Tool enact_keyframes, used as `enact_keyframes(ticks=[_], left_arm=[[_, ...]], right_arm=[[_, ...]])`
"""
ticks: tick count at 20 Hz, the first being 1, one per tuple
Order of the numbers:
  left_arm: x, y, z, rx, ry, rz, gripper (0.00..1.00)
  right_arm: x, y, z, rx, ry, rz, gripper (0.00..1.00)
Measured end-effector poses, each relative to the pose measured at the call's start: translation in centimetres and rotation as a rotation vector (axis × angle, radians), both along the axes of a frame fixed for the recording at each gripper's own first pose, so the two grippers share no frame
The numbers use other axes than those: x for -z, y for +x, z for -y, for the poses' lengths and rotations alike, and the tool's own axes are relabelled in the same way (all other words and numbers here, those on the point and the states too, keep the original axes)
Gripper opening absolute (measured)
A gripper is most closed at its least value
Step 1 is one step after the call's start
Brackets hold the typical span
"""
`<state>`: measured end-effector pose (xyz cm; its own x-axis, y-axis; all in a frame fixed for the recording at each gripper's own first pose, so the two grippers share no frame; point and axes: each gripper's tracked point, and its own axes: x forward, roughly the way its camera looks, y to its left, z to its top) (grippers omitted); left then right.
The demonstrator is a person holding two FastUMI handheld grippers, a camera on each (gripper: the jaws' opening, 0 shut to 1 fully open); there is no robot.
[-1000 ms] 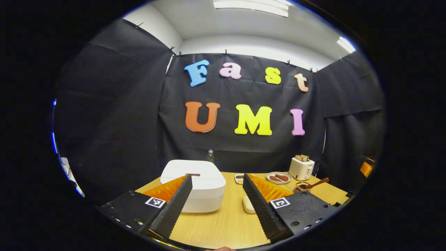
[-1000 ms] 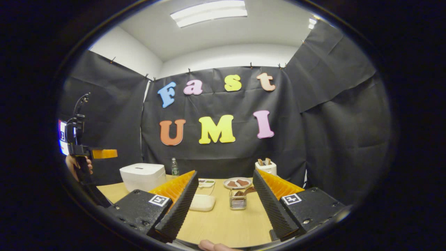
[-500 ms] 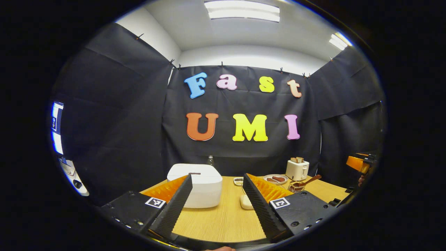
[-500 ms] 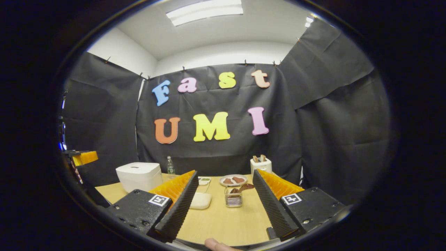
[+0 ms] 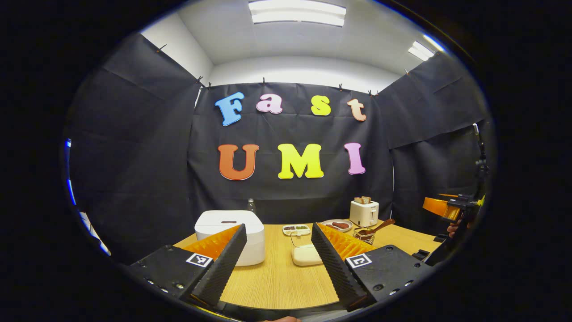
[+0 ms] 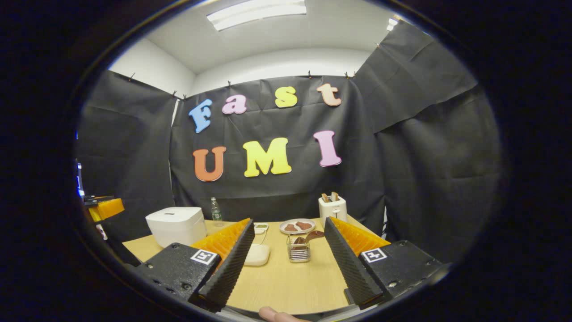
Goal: Close the left gripper, press the button to open the rice cooker; take a wooden spoon from the chopstick holder with the right hand, scoop a spoonful of rice and pour it into the rice cooker, then put the wooden spoon back into the chopstick holder.
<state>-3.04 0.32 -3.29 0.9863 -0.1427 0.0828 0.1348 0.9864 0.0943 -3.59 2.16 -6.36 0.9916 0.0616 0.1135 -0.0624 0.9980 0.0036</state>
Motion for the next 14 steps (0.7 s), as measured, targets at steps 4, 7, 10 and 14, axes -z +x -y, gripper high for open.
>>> enact_keyframes(ticks=[4,7,10,14], left_arm=[[0.2,-0.2,0.5,0.027,-0.021,-0.017,0.93],[0.2,-0.1,-0.4,0.009,-0.027,-0.016,0.93],[0.4,-0.2,-0.3,0.017,-0.047,-0.026,0.93],[0.6,-0.5,0.3,0.044,-0.061,-0.025,0.93]], right_arm=[[-0.2,0.0,0.6,0.012,-0.003,0.005,1.00],[0.0,-0.2,0.7,0.016,-0.003,0.003,1.00],[0.0,-0.3,0.6,0.010,0.000,0.000,0.97],[0.2,-0.2,0.8,0.019,0.000,-0.008,1.00]])
